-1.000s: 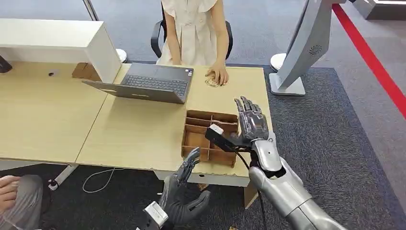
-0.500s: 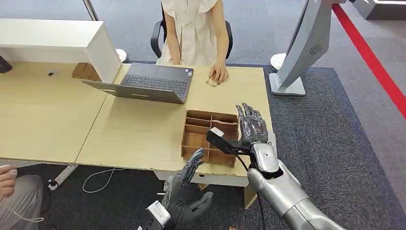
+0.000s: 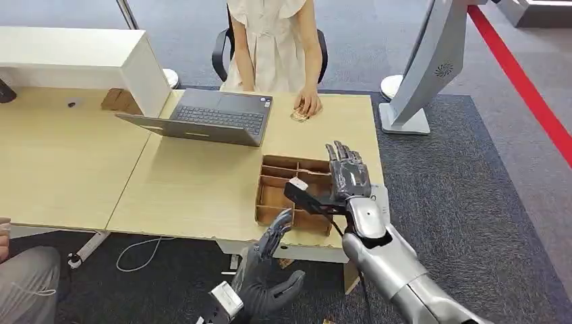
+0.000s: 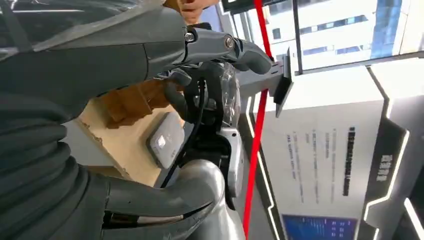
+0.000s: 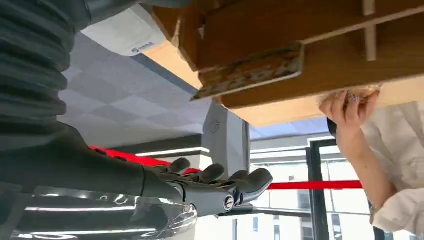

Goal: Pass the card to the sensor for recognition and then transmit it.

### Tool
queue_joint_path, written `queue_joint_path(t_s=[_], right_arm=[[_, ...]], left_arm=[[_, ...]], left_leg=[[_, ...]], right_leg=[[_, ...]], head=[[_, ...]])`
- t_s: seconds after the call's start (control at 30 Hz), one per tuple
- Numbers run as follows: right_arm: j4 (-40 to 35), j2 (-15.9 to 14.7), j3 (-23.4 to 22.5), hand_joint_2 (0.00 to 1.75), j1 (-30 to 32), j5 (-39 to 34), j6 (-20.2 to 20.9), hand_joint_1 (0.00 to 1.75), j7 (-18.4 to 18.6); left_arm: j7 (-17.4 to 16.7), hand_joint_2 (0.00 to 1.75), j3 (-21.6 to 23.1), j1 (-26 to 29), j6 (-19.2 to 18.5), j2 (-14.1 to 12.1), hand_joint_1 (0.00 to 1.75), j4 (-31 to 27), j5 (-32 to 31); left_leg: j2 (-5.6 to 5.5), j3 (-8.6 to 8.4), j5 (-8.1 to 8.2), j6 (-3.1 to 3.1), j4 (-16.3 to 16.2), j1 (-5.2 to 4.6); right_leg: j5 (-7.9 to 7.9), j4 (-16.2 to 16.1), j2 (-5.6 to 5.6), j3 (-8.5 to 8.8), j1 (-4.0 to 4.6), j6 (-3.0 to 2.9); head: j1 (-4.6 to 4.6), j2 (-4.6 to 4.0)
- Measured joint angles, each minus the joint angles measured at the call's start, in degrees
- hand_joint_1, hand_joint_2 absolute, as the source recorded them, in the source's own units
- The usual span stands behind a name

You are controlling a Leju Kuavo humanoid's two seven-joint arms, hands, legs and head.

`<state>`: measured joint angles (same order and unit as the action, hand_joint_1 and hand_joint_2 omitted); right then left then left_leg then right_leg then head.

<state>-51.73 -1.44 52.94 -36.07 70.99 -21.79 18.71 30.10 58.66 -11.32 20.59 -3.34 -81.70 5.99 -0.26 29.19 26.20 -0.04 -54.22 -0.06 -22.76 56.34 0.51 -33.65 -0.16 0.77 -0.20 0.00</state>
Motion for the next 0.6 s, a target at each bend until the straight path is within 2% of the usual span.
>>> queue_joint_path(t_s=[0.37, 0.6], right_arm=[[1.99, 3.74, 0.50, 1.75, -2.11, 0.72, -0.24, 0.00, -1.86], [3.21, 5.00, 0.79, 1.75, -2.87, 0.83, -0.13, 0.00, -1.90]], left_arm=[[0.59, 1.75, 0.94, -0.91, 1.31, 0.42, 0.00, 1.09, 1.00], [1.14, 1.75, 1.20, -1.11, 1.81, 0.52, 0.00, 1.53, 1.29]], left_leg=[[0.00, -0.01, 0.00, 0.00, 0.00, 0.00], [0.00, 0.00, 0.00, 0.00, 0.00, 0.00]], right_leg=[[0.00, 0.01, 0.00, 0.00, 0.00, 0.00], [0.00, 0.00, 0.00, 0.00, 0.00, 0.00]], head=[[-0.02, 0.00], [0.00, 0.00]])
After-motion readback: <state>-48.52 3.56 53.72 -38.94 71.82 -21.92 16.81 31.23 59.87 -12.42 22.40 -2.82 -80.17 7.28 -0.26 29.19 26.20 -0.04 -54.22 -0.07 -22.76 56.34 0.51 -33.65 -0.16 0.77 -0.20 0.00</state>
